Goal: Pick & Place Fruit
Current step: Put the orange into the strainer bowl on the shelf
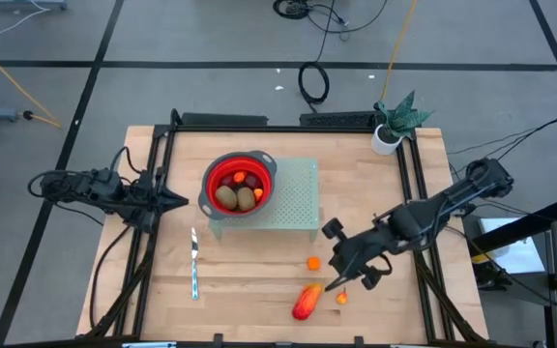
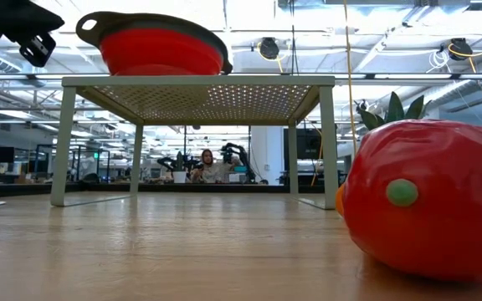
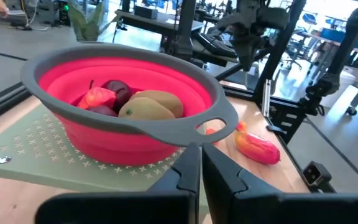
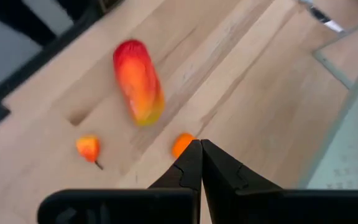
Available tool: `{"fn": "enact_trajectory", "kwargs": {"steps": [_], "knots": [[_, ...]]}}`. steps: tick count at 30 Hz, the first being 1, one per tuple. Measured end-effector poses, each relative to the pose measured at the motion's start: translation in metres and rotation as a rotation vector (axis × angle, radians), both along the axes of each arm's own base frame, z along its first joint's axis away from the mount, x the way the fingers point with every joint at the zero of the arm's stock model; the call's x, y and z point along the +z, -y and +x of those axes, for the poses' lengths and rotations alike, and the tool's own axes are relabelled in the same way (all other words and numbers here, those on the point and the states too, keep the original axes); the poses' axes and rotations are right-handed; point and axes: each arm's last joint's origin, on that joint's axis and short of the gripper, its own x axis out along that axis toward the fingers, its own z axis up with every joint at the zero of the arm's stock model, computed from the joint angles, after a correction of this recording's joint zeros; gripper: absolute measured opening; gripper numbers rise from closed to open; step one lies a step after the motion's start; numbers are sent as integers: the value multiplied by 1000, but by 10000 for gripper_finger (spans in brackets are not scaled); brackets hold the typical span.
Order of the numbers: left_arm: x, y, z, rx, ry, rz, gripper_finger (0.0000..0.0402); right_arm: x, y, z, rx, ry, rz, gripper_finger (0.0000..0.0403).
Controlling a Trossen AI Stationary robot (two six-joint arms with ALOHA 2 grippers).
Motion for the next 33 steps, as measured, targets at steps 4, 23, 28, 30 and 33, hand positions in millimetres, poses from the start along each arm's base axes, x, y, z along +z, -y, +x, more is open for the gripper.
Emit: {"fn": "enact_trajectory", "kwargs": {"steps": [4,23,28,30,33], "knots": [[-1,0,0,-4,-5,19,14,-8,-3,3,37,-32,-43,0],[-5,2,-1,-72,-56,-40,5,-46,-13,28,142,-66,-265,16],[-5,2,-1,-80,-57,-41,9,-57,-20,37,141,-69,-259,36],[-5,2,-1,-79,-57,-41,16,-61,-23,40,146,-60,-256,46],[-5,2,-1,-79,-59,-41,23,-65,-26,41,156,-67,-262,63]]}}
